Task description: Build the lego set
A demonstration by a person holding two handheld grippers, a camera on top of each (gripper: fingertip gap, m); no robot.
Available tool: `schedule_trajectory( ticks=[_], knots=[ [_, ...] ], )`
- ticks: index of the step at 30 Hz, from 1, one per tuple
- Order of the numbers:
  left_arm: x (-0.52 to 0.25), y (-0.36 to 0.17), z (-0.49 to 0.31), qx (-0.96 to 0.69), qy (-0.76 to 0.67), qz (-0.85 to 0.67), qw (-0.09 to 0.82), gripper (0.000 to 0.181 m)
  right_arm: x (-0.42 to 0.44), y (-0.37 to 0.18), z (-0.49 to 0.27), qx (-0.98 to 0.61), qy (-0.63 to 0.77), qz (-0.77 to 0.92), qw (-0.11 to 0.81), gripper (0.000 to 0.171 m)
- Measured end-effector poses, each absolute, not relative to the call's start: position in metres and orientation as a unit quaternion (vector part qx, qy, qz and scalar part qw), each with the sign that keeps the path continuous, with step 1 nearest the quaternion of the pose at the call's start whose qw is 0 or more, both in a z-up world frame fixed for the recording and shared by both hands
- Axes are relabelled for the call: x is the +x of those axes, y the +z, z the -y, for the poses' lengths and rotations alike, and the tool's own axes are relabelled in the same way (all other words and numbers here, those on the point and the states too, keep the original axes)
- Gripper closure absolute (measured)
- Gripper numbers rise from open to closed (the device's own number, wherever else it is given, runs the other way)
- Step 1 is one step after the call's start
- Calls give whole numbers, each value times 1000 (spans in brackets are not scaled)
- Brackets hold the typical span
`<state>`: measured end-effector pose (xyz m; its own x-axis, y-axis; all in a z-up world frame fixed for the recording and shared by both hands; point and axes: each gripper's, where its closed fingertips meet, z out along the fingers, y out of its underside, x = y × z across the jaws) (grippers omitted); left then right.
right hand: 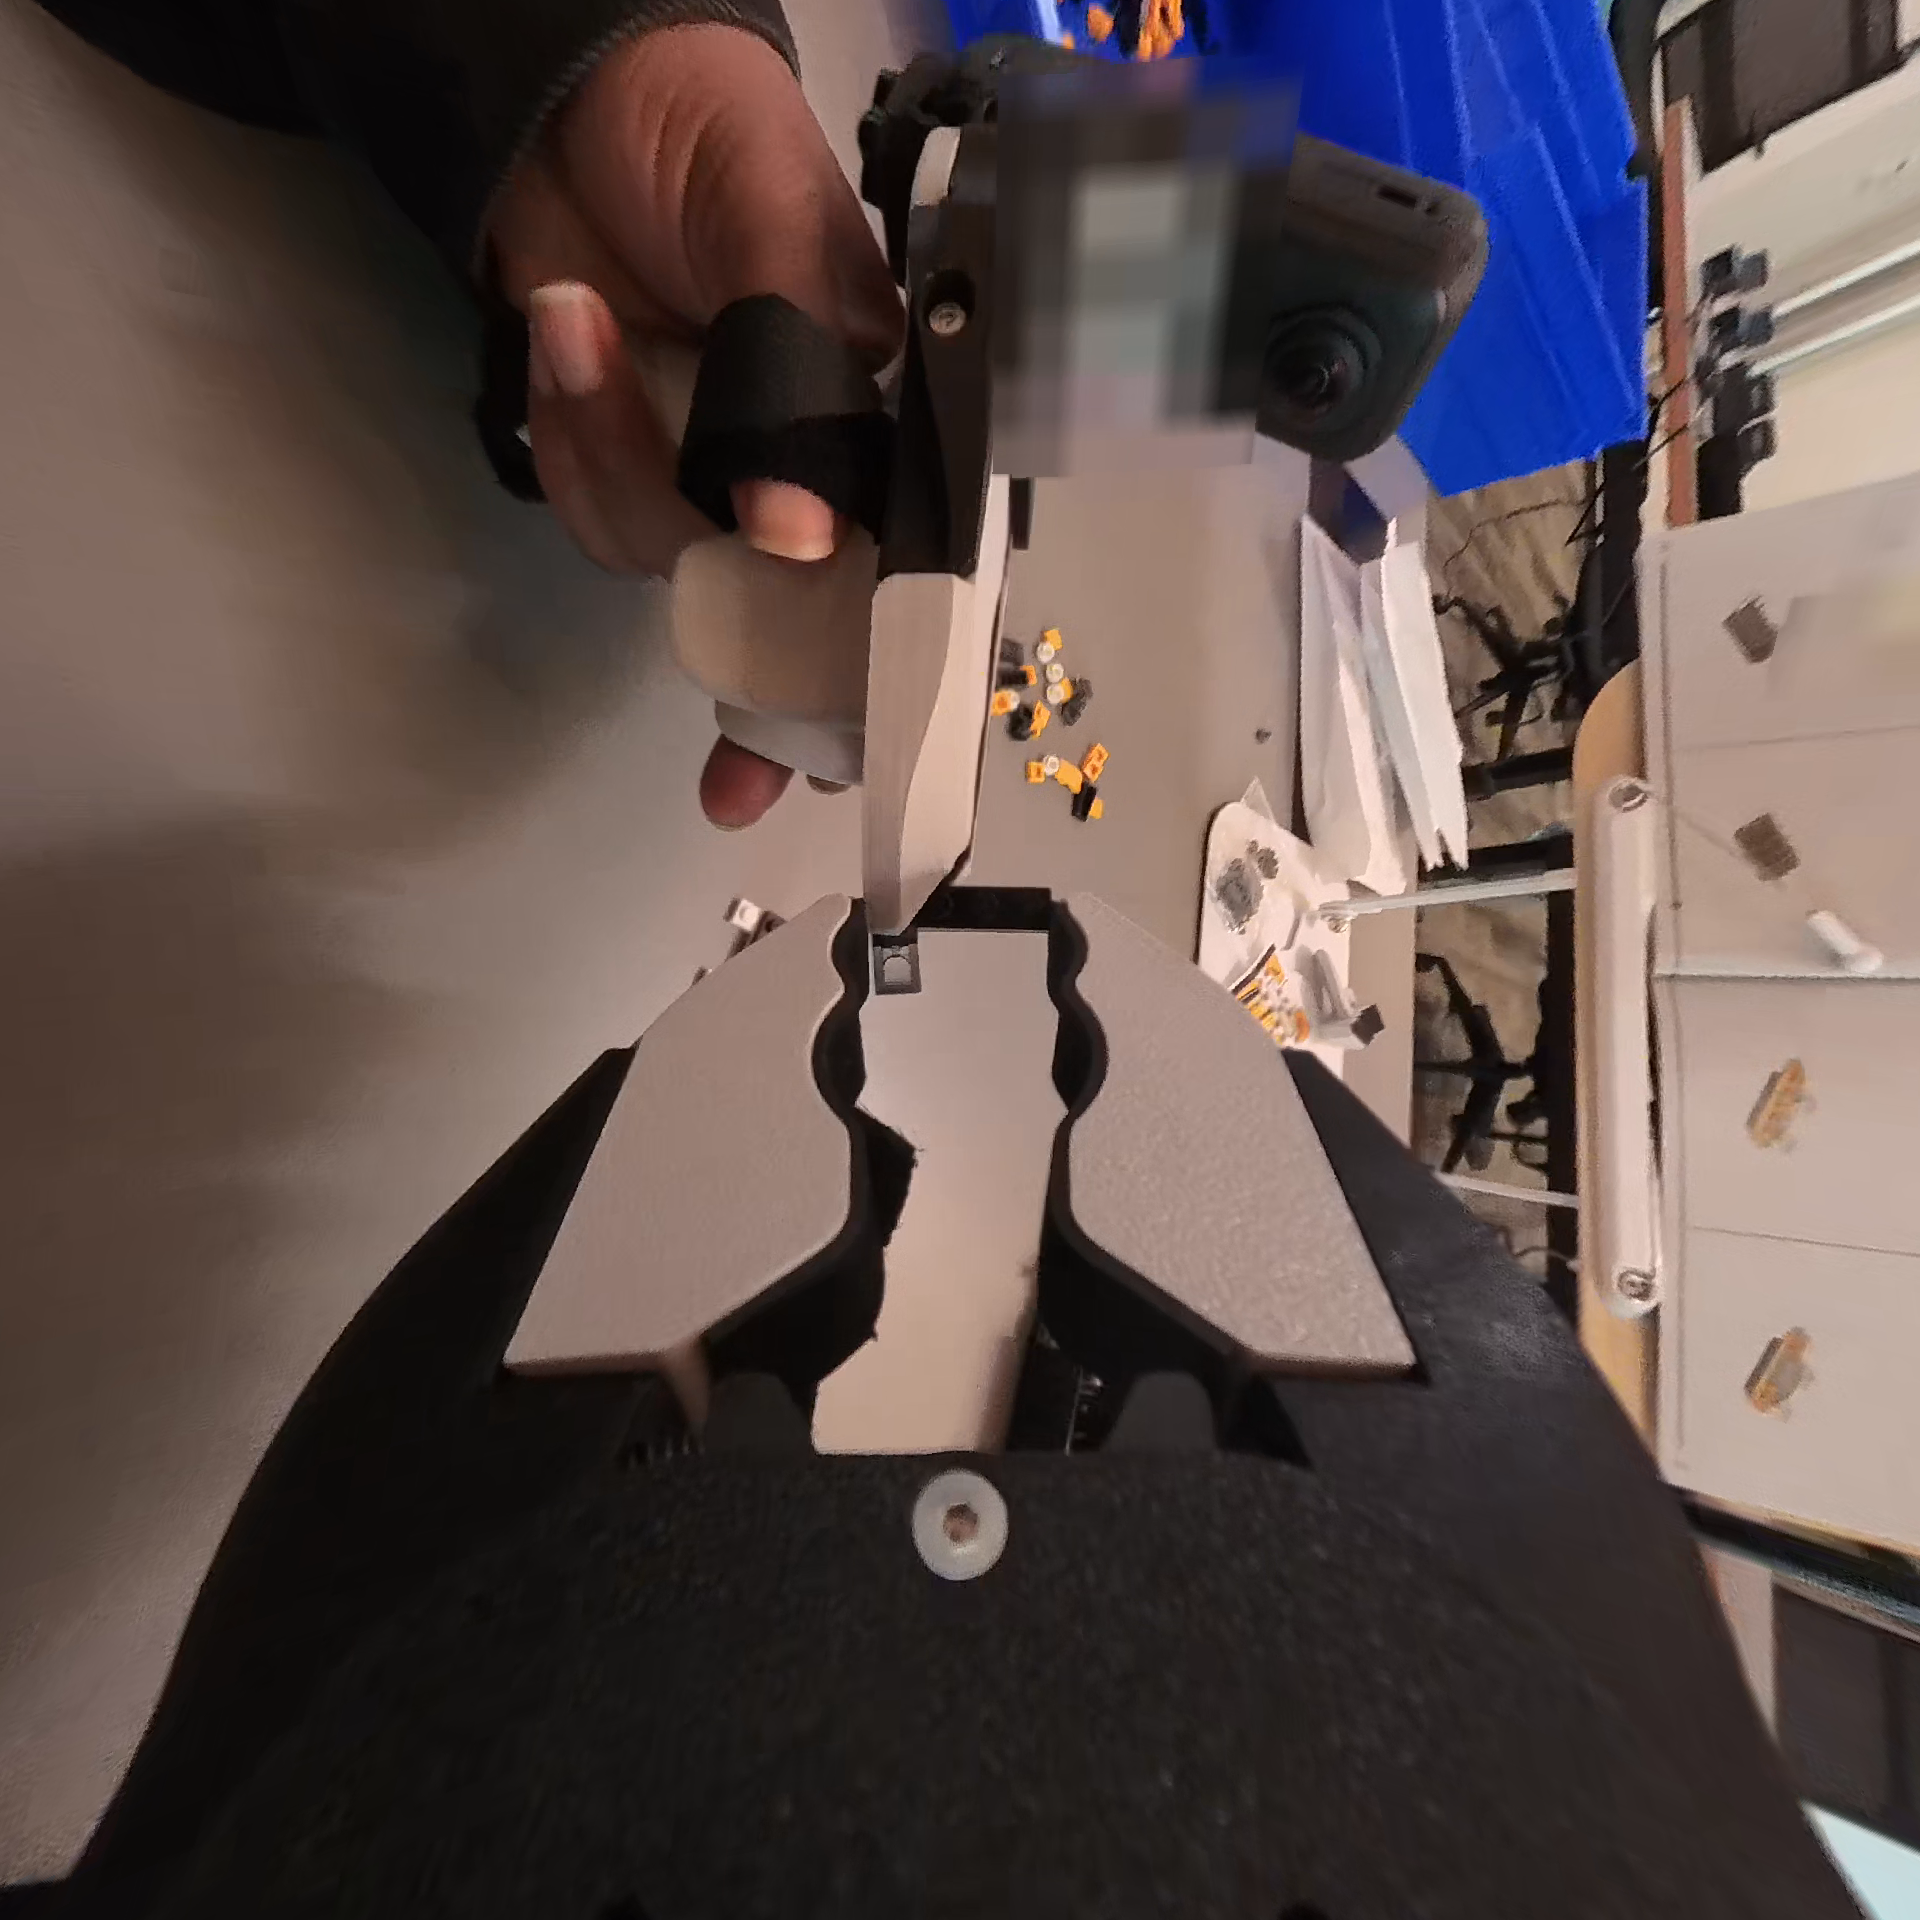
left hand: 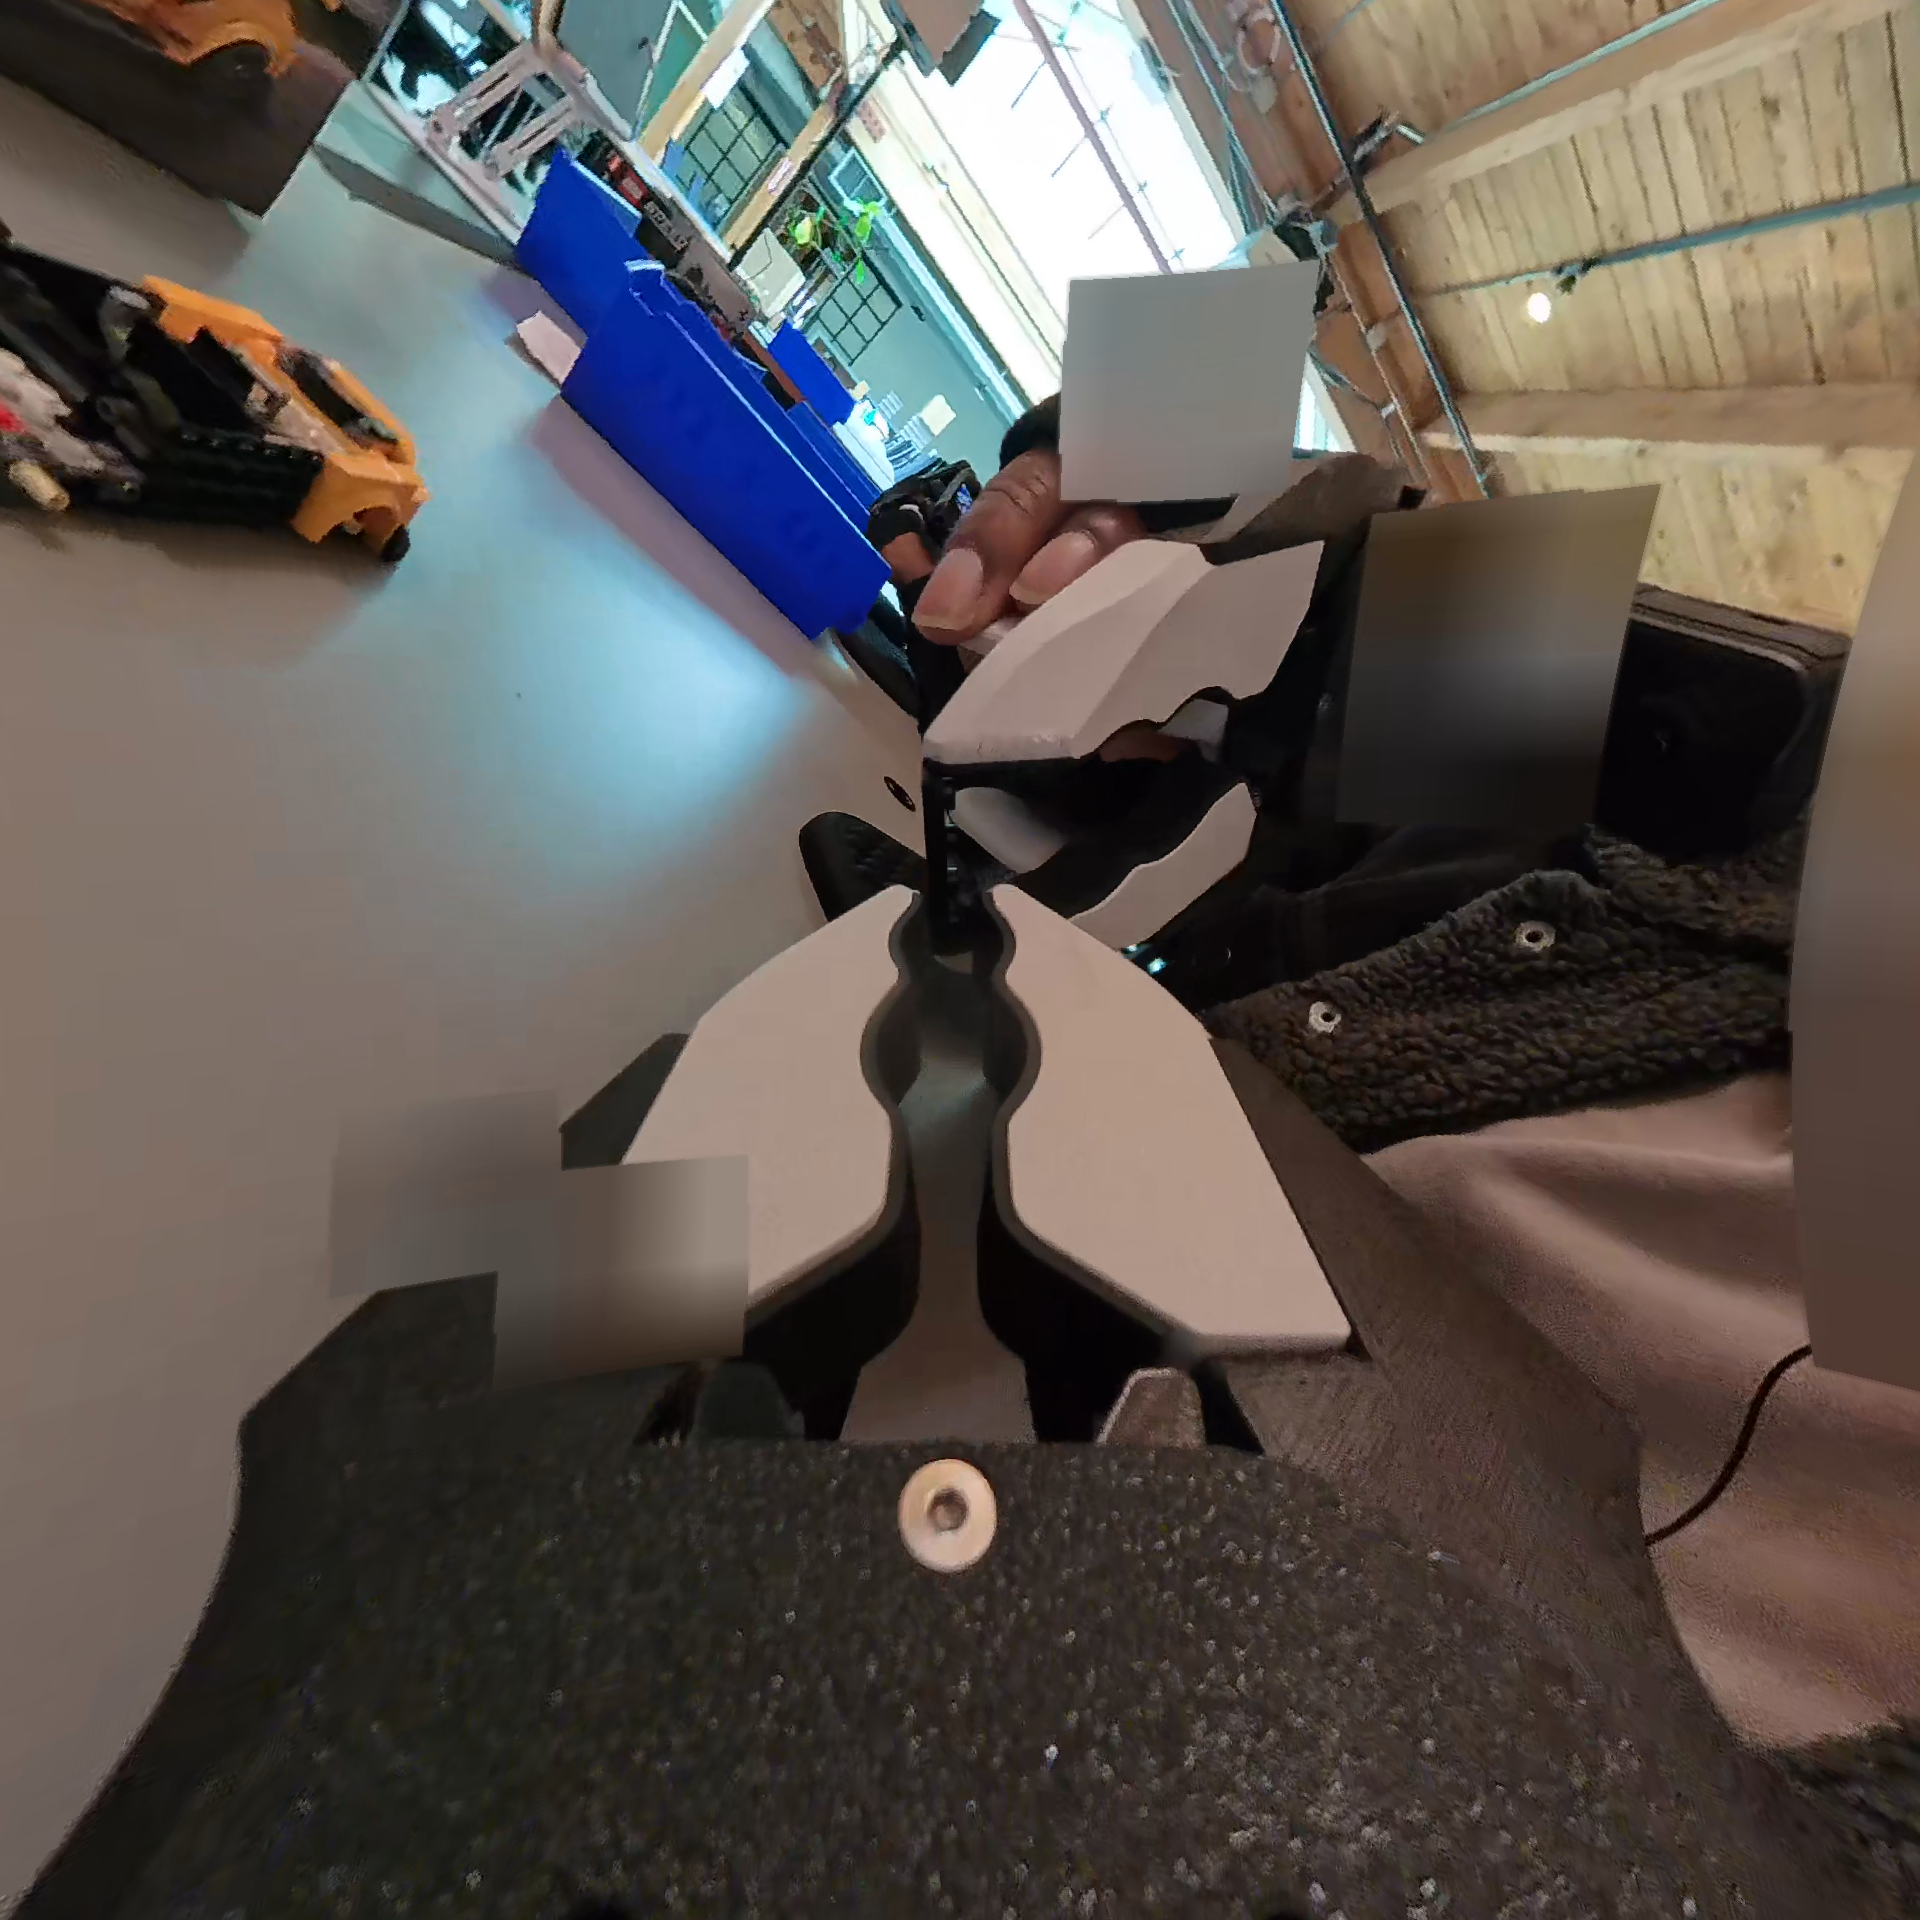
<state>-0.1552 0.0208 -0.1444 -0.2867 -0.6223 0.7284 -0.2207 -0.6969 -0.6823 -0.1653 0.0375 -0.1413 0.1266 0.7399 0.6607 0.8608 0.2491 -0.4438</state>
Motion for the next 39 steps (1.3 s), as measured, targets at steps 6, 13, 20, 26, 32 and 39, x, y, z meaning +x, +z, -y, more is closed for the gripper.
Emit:
schedule_trajectory(
  ticks=[6, 13, 20, 26, 32, 39],
  knots=[
    [-160, -128, -14, -536, -678, -439, 247, 174, -166, -122, -27, -580, -48, 646, 494, 136],
    [-164, -116, -1, -471, -604, -522, 374, 174, -154, -116, -7, -637, 180, 558, 500, 147],
    [-161, -119, 6, -449, -555, -559, 422, 174, -162, -117, 3, -637, 312, 513, 483, 161],
    [-162, -118, 6, -442, -540, -566, 440, 174, -166, -118, 4, -634, 321, 510, 485, 166],
    [-161, -114, 3, -446, -524, -558, 463, 174, -166, -116, 0, -641, 297, 476, 524, 165],
    [-158, -114, -1, -465, -520, -537, 474, 174, -162, -116, -4, -654, 273, 422, 566, 166]
  ],
)
